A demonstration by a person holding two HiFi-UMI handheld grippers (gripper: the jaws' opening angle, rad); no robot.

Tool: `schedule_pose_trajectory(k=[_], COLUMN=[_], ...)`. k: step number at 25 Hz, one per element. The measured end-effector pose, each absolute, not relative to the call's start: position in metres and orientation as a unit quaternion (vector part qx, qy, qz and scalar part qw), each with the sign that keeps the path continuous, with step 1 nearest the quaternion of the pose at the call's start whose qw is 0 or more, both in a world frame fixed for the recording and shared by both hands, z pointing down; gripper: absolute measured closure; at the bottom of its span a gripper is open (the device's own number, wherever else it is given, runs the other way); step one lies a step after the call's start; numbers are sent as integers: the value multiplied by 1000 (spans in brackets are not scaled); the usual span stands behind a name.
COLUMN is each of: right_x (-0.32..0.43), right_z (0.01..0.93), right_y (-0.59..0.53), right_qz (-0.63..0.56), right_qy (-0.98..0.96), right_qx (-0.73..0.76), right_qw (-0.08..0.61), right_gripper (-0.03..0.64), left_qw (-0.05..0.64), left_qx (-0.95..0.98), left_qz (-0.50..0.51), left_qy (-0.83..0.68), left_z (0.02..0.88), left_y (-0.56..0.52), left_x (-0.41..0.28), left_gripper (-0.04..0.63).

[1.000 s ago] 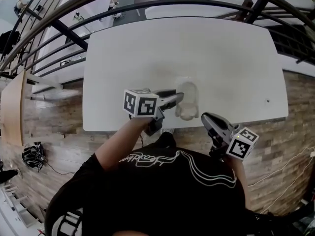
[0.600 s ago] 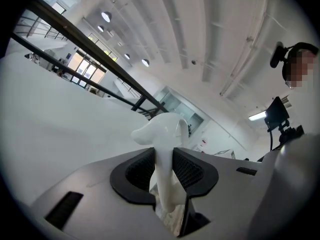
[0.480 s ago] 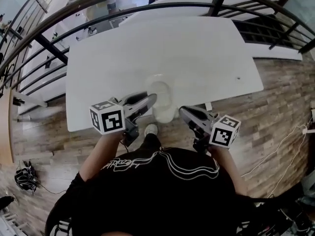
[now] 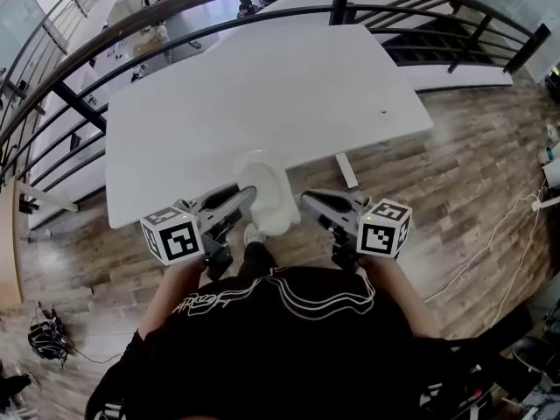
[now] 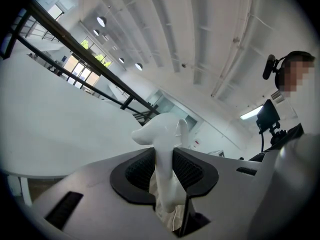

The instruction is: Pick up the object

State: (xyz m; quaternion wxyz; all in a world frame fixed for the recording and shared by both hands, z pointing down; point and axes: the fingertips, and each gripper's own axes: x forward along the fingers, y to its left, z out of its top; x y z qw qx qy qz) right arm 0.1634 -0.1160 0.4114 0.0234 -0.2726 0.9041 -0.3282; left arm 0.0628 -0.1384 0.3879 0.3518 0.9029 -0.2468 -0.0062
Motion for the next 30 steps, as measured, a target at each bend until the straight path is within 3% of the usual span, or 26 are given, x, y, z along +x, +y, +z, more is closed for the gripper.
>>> schedule_pose_trajectory(k=[13, 30], right_x=[184, 188], right_z=[398, 391], right_y=[-15, -10], right_qz=[-301, -301], right_qy=[921, 922], right_qx=[-244, -240], right_qw=[30, 37], right_gripper=[591, 591], left_qw=[340, 344], left_qx=[903, 893], left_qz=[-15, -18], left_qy=[-263, -289], left_z=[380, 373], left_y=[-33, -28], left_x=[91, 90], left_gripper=[480, 480])
